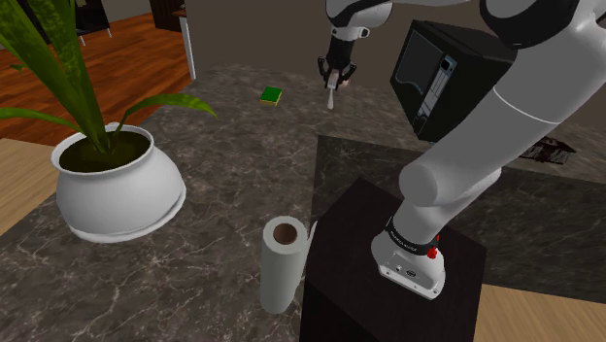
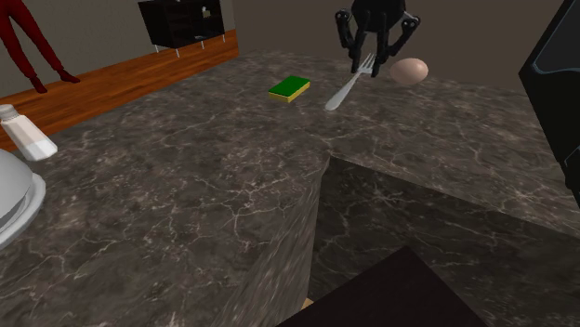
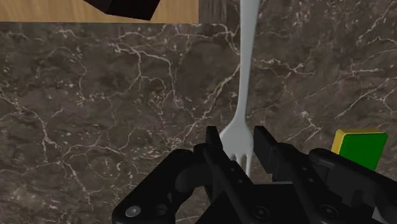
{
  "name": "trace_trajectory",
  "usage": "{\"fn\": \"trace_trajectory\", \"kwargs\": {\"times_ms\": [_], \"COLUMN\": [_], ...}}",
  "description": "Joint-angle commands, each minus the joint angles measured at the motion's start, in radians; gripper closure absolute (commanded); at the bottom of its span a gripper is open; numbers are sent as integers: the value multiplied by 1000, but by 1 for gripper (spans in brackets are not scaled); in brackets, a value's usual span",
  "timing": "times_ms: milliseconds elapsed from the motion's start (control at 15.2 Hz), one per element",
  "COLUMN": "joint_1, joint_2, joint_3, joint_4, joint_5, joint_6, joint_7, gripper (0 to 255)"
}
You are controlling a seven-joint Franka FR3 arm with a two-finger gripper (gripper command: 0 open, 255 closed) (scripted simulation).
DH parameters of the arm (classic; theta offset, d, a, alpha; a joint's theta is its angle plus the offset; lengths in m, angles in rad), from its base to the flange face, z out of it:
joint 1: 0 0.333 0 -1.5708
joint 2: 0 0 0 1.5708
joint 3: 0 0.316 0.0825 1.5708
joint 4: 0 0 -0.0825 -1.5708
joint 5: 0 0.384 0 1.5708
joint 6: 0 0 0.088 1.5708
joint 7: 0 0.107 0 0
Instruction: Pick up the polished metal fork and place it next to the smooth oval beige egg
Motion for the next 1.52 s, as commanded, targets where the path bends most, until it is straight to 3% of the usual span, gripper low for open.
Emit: {"fn": "trace_trajectory", "kwargs": {"times_ms": [0,726,1254,1452], "joint_1": [-22,-136,-243,-244], "joint_2": [33,252,488,493], "joint_3": [-29,-149,-202,-200], "joint_4": [32,295,617,583], "joint_5": [-1,33,94,95], "joint_6": [2,-41,-133,-95], "joint_7": [-51,-298,-465,-466], "gripper": [255,255,255,255]}}
